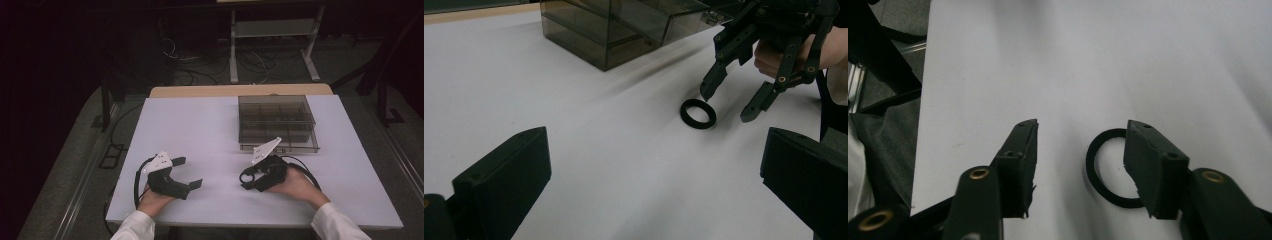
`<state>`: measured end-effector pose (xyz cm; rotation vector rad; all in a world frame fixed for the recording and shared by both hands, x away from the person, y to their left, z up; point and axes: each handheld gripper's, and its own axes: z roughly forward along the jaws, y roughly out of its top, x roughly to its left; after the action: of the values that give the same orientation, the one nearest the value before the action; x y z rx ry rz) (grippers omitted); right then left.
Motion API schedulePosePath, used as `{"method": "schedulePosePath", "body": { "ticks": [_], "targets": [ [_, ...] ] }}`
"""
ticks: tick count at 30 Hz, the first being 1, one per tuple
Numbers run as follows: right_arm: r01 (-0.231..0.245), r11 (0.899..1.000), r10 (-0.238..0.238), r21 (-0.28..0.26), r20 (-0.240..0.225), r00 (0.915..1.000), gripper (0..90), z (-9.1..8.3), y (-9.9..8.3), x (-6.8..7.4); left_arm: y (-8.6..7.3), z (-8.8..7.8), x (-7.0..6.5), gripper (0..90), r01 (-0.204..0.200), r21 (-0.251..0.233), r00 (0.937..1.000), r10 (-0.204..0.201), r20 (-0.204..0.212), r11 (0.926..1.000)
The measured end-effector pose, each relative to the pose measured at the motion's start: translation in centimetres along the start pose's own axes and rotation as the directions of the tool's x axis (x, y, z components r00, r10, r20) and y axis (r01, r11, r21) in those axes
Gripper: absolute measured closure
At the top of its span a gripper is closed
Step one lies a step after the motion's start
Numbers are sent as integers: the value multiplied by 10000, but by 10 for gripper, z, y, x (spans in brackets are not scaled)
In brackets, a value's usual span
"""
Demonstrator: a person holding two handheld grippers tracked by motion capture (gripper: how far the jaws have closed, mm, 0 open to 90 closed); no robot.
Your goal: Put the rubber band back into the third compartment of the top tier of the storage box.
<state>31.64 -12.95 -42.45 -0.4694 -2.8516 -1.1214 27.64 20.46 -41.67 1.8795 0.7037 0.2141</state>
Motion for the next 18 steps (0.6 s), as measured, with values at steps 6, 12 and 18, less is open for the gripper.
{"method": "schedulePosePath", "body": {
  "ticks": [6,12,18],
  "targets": [
    [31,9999,-33,140,186,9998,528,3,-1,-1,0,0,0,0,-11,0,10000,11,-6,10000],
    [68,9998,-72,196,208,9998,576,5,-2,-2,0,0,0,0,-22,2,10000,22,-22,10000],
    [27,9995,-32,303,174,9998,614,7,-4,-3,0,0,0,0,-22,8,10000,22,-34,10000]
  ]
}}
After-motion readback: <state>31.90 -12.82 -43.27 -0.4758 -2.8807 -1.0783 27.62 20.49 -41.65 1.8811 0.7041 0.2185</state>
